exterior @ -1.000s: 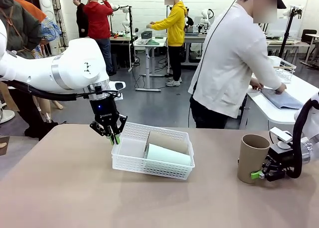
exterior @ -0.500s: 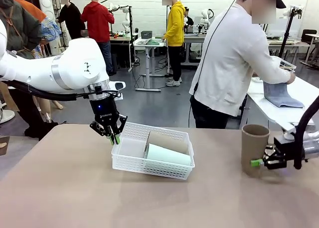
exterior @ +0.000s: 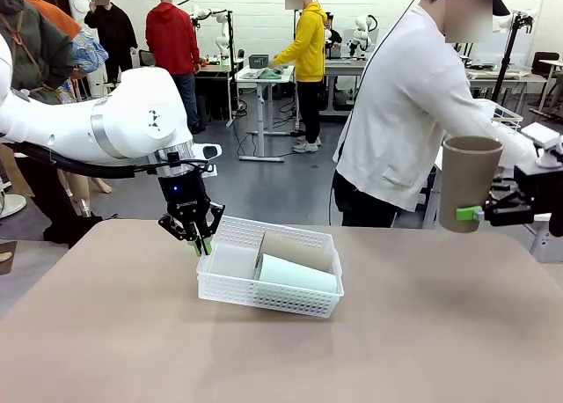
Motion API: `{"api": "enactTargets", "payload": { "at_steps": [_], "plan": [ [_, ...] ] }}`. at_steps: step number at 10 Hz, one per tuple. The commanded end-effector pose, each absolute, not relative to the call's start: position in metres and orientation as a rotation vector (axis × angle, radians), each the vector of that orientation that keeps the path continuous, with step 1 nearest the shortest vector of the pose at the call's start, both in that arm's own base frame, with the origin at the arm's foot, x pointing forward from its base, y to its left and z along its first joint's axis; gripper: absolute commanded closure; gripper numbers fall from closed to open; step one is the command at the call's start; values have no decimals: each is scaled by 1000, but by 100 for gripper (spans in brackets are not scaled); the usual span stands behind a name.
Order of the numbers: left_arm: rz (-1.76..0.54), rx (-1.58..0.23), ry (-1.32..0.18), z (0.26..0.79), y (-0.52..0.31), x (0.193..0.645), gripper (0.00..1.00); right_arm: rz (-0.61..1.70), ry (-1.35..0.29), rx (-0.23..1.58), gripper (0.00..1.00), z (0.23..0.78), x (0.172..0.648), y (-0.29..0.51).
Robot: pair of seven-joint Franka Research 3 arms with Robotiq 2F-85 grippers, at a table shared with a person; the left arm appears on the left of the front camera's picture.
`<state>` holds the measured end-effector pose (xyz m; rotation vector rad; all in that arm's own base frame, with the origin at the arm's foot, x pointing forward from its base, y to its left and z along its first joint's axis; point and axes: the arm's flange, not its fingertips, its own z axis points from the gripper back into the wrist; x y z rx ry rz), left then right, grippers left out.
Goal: Clean and organize the cups into the basket.
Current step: Pick up the Reusable plastic cup from the right side of the table and stack it inside the Organizing basket in the center of the table.
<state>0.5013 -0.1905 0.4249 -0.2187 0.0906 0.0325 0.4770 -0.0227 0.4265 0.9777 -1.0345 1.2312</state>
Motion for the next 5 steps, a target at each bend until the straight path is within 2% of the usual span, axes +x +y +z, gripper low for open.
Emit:
{"api": "enactTargets", "payload": {
  "at_steps": [1, 5],
  "plan": [
    [36, -220, 80, 426, -192, 501, 100, 1185, -1066, 958, 80, 427, 473, -14],
    [36, -220, 80, 426, -192, 501, 100, 1231, -1035, 978, 80, 426, 477, -23]
  ]
}}
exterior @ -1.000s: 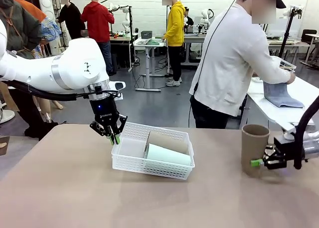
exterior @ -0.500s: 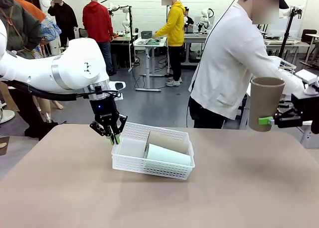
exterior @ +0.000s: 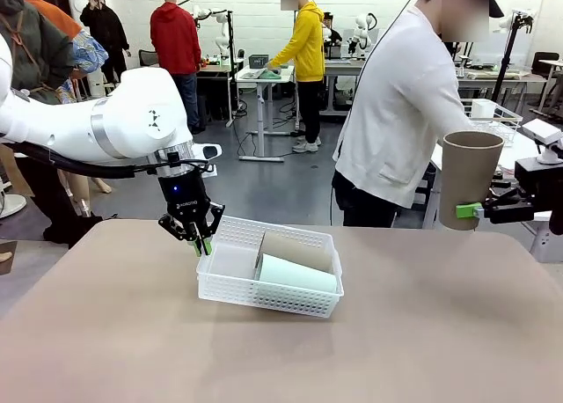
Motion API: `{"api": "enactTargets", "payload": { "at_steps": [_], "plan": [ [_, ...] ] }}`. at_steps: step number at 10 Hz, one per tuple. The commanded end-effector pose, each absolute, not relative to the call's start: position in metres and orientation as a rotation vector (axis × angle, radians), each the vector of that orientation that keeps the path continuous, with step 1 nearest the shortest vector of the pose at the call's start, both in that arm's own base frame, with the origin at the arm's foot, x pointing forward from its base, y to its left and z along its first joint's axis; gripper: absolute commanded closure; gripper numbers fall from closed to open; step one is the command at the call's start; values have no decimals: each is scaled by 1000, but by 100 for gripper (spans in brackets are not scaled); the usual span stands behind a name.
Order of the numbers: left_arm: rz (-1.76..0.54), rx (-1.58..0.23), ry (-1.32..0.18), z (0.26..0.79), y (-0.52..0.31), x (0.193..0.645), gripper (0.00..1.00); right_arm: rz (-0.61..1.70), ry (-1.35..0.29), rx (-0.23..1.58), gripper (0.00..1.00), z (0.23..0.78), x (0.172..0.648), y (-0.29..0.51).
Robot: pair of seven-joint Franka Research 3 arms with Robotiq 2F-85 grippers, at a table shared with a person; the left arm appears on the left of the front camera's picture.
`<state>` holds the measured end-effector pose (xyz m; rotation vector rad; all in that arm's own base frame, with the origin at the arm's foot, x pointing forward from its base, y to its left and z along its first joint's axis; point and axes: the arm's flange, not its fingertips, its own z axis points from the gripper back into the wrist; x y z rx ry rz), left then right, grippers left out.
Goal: Clean and organize the cups into the basket.
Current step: Pick up the Reusable plastic cup from the right side of the table and stack it inside the Organizing basket in the center of the table.
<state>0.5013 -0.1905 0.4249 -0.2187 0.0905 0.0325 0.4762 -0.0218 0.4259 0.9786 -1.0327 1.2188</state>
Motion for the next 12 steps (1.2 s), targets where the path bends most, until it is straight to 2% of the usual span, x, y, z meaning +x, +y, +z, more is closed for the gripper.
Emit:
{"api": "enactTargets", "payload": {
  "at_steps": [1, 3, 4, 7, 8, 12],
  "plan": [
    [36, -220, 80, 426, -192, 501, 100, 1231, -1035, 978, 80, 426, 477, -23],
    [36, -220, 80, 426, -192, 501, 100, 1231, -1035, 978, 80, 426, 477, -23],
    [36, -220, 80, 426, -192, 501, 100, 1217, -1031, 980, 21, 425, 477, -22],
    [36, -220, 80, 426, -192, 501, 100, 1391, -827, 861, 21, 470, 499, 53],
    [36, -220, 80, 426, -192, 501, 100, 1421, -712, 848, 21, 476, 511, 84],
    [36, -220, 80, 426, -192, 501, 100, 1532, -458, 805, 21, 476, 533, 180]
  ]
}}
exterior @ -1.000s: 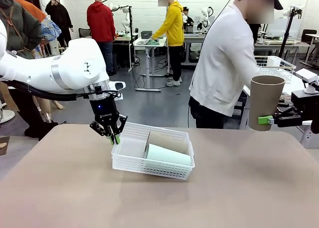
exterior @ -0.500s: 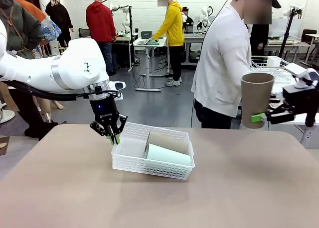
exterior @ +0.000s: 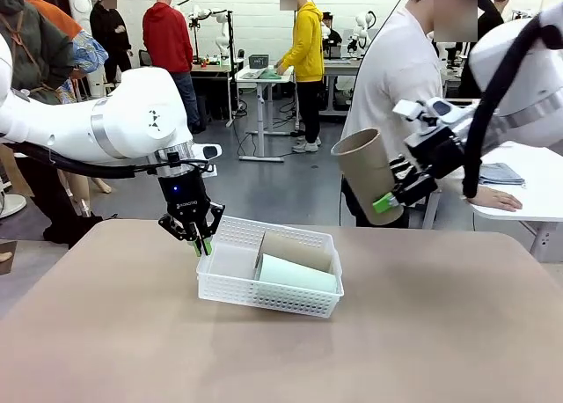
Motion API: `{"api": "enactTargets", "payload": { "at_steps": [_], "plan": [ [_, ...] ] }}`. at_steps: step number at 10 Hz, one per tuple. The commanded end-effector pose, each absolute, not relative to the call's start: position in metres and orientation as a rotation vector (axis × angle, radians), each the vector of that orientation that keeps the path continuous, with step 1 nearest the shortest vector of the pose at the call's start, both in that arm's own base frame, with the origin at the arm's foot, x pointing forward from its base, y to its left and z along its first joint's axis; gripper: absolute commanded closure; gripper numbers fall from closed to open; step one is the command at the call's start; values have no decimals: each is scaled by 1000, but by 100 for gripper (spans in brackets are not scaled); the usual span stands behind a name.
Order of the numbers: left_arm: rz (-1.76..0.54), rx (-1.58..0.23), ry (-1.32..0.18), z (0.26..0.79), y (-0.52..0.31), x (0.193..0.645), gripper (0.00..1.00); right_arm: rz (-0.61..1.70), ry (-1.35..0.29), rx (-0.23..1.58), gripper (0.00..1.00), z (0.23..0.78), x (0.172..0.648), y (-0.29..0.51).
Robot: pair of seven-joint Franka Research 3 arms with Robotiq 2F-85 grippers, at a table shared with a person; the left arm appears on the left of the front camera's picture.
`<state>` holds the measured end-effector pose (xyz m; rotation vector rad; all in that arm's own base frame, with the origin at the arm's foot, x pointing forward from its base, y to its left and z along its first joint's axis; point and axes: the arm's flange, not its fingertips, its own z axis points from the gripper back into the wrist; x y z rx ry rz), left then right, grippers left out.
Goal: Clean and organize the cups into the basket.
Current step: Pick up the Reusable plastic cup from the right side of the table and stack it inside the Organizing basket in the center of the table.
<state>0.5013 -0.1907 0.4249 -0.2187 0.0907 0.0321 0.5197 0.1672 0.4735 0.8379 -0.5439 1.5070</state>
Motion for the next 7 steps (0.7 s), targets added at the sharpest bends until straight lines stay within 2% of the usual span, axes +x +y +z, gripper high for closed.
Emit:
{"api": "enactTargets", "payload": {
  "at_steps": [1, 4, 7],
  "plan": [
    [36, -220, 80, 426, -192, 501, 100, 1568, -393, 779, 21, 472, 533, 210],
    [36, -220, 80, 426, -192, 501, 100, 1620, -224, 693, 21, 450, 539, 280],
    [36, -220, 80, 426, -192, 501, 100, 1604, -108, 654, 21, 422, 556, 307]
  ]
}}
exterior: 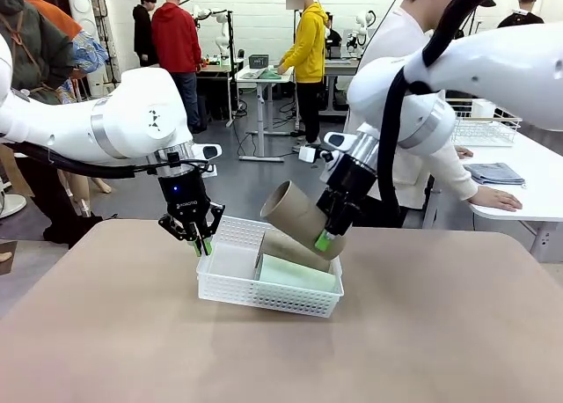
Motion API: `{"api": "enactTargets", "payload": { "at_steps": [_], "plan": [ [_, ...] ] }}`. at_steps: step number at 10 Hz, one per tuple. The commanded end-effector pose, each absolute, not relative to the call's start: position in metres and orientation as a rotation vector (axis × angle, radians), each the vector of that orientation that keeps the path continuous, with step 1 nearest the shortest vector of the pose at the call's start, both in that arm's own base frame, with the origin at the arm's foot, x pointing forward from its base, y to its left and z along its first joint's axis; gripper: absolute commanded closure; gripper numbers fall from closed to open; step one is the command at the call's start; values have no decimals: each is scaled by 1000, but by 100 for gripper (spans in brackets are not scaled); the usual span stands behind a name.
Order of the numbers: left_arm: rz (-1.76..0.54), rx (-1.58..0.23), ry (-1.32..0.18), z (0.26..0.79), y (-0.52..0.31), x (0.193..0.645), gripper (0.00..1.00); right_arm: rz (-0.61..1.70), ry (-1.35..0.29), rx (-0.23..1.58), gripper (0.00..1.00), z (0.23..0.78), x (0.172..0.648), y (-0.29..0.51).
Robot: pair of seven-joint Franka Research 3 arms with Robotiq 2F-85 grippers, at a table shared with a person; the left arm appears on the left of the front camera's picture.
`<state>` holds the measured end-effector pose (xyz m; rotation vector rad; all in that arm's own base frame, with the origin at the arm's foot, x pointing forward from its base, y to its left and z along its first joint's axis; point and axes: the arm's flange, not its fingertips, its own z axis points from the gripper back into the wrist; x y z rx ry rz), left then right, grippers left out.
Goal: Clean and organize the cups into the basket.
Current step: Pick up the Reusable plastic cup from the right side of the table and stack it inside the Organizing basket in the center of the table.
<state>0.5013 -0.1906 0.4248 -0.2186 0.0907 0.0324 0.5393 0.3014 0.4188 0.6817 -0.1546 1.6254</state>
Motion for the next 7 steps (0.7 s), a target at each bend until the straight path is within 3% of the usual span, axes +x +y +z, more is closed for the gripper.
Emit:
{"api": "enactTargets", "payload": {
  "at_steps": [1, 7],
  "plan": [
    [36, -220, 80, 426, -192, 501, 100, 1601, -71, 626, 21, 413, 562, 314],
    [36, -220, 80, 426, -192, 501, 100, 1614, 48, 580, 21, 383, 568, 325]
  ]
}}
